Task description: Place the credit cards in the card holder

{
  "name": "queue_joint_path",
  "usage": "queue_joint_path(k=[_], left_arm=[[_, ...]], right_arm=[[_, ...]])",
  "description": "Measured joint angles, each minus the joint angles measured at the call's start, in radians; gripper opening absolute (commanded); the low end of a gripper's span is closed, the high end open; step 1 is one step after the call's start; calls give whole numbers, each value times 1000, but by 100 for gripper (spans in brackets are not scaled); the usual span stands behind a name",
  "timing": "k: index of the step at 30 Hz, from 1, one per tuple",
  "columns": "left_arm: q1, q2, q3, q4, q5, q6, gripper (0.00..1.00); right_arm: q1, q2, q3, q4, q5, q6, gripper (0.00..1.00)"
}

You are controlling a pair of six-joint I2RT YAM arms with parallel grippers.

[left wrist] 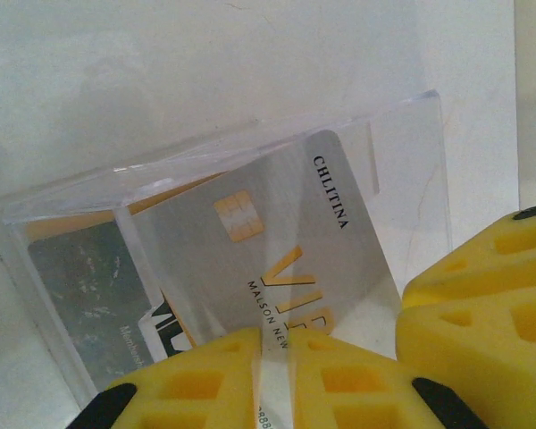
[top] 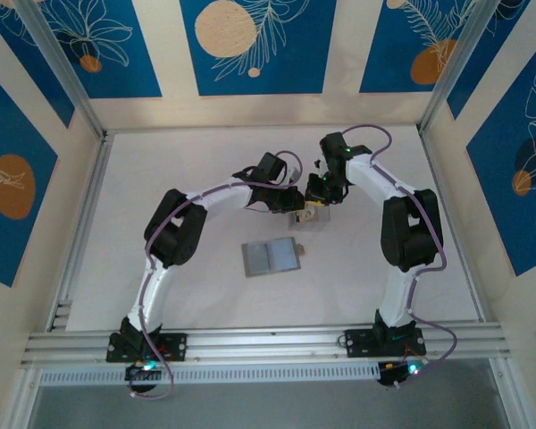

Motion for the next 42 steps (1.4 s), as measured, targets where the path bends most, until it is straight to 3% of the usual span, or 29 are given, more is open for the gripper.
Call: queue_joint_path(k=[13, 33, 42], left_arm=[[0, 1, 1, 1, 0, 0, 15], [-1, 2, -1, 16, 2, -5, 16], [33, -125, -180, 113, 23, -52, 21]], right_arm=[[12, -17, -8, -8, 51, 0, 26], [24, -31, -46, -21, 73, 0, 21], [34, -23, -26, -26, 82, 0, 29]])
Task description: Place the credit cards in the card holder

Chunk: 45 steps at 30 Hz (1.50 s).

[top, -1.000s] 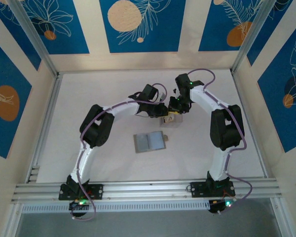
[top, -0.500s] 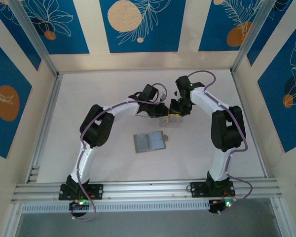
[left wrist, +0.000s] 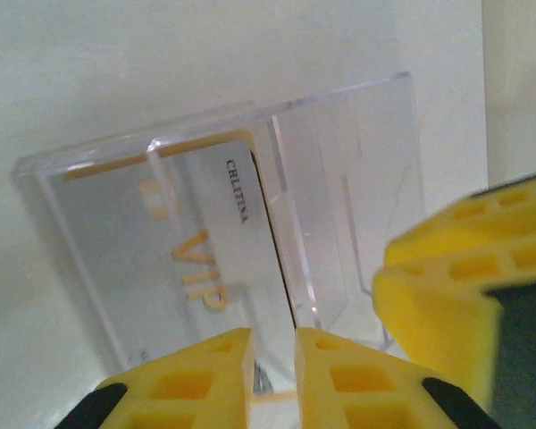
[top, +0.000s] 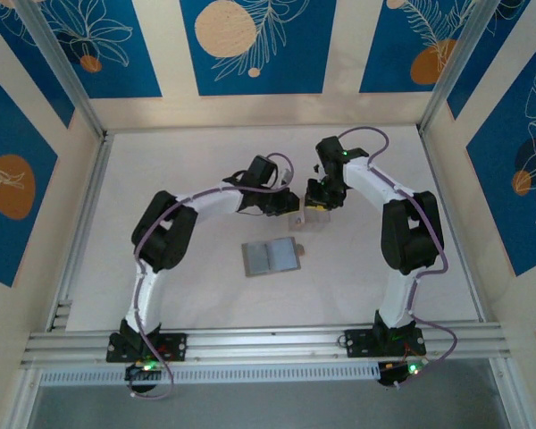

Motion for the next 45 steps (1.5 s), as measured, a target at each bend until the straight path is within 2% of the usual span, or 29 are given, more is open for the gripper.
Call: queue_joint_path(k=[4, 8, 17, 25, 35, 45], left_arm=[[16, -78, -37, -15, -31, 23, 26], [22, -100, -33, -43, -69, 52, 35], [26, 27, 145, -192, -158, 120, 49], [33, 62, 182, -240, -192, 130, 50], [36, 62, 110, -230, -192, 108, 50], [41, 62, 77, -191, -192, 89, 50]], right_arm=[[26, 24, 37, -5, 25, 0, 30], [55, 62, 77, -19, 64, 0, 31], [97, 123, 106, -50, 169, 0, 33], [113, 148, 122, -52, 209, 0, 33], [135, 157, 122, -53, 249, -4, 31], [139, 151, 122, -78, 306, -19, 24]])
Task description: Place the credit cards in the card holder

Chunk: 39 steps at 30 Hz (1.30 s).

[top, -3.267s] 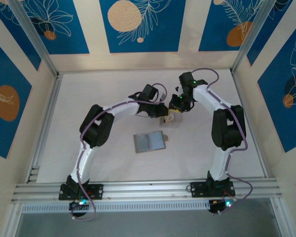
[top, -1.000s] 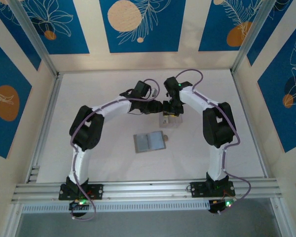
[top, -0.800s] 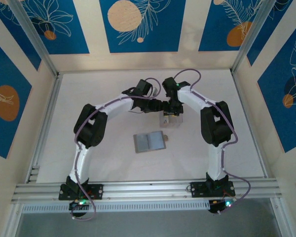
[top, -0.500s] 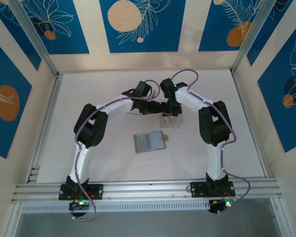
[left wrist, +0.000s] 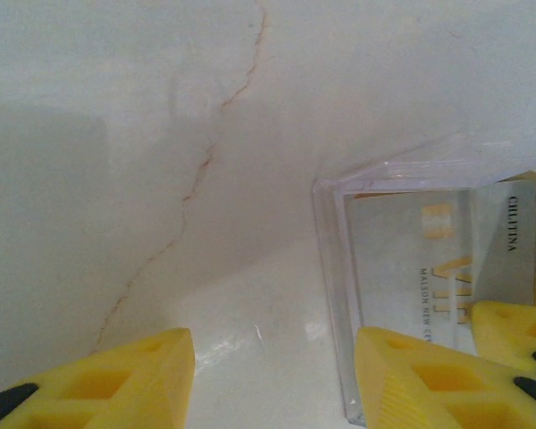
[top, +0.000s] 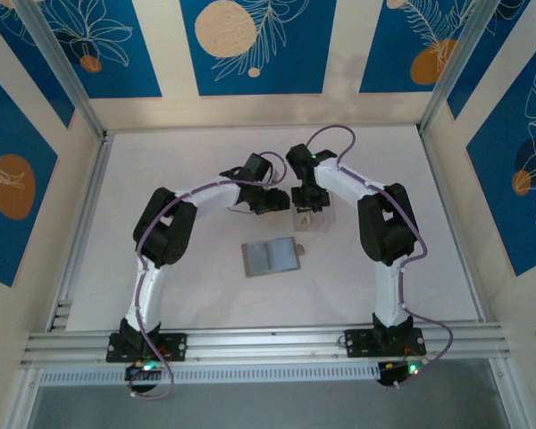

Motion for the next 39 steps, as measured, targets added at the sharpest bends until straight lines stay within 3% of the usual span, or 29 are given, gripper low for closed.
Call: queue_joint_path(k=[28, 39], left_arm=[[1, 0, -14, 16, 5, -11, 50], [13, -32, -41, 15, 22, -10, 50]], right_arm=[[5, -59, 0, -68, 74, -19, 6], [-28, -123, 0, -66, -2, -18, 0]])
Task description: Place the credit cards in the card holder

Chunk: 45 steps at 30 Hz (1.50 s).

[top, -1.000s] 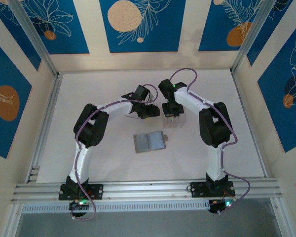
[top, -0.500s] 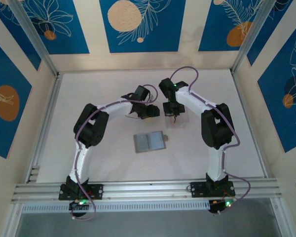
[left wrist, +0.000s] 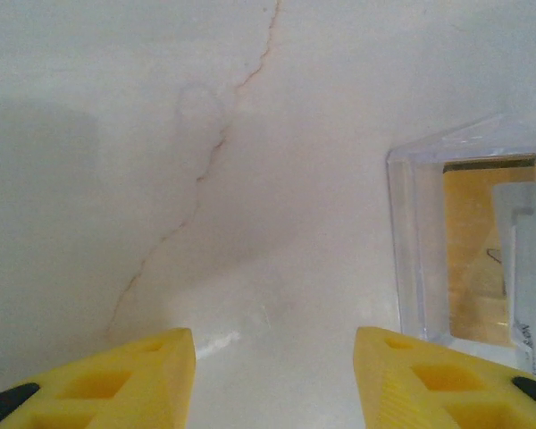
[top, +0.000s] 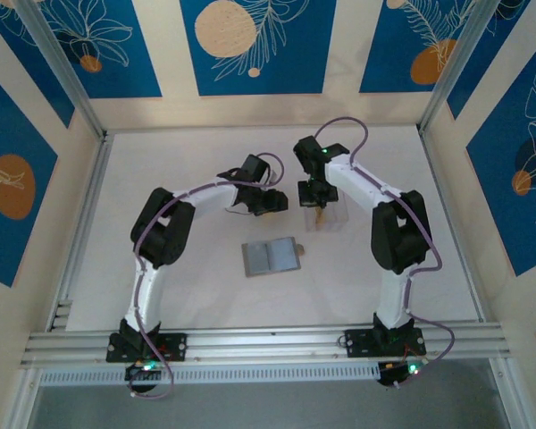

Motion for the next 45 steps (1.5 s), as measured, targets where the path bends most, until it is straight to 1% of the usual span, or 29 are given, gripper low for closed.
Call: queue_joint_path(k=[5, 9, 13, 18, 23, 28, 34, 40, 45], left_arm=[[20, -111, -56, -3, 19, 23, 49], [23, -251, -164, -8, 32, 46, 47], [23, -375, -312, -16, 30, 68, 45], [18, -455, -463, -56, 15, 95, 38], [-2, -476, -526, -90, -13, 113, 31], [-24, -500, -556, -111, -56, 129, 29], [-61, -494, -574, -118, -101, 138, 28], [-79, -459, -579, -117, -154, 139, 27], [-96, -431, -583, -117, -195, 146, 27]], right_arm=[[-24, -63, -11, 12, -34, 1, 0], [-30, -139, -43, 34, -65, 5, 0], [-23, -239, -113, 102, -167, 11, 0], [2, -317, -224, 234, -321, 36, 0], [65, -327, -356, 393, -447, 80, 0], [118, -327, -481, 530, -512, 127, 0], [136, -327, -569, 657, -539, 163, 0], [150, -327, -617, 732, -537, 179, 0], [151, -327, -694, 810, -525, 197, 0]])
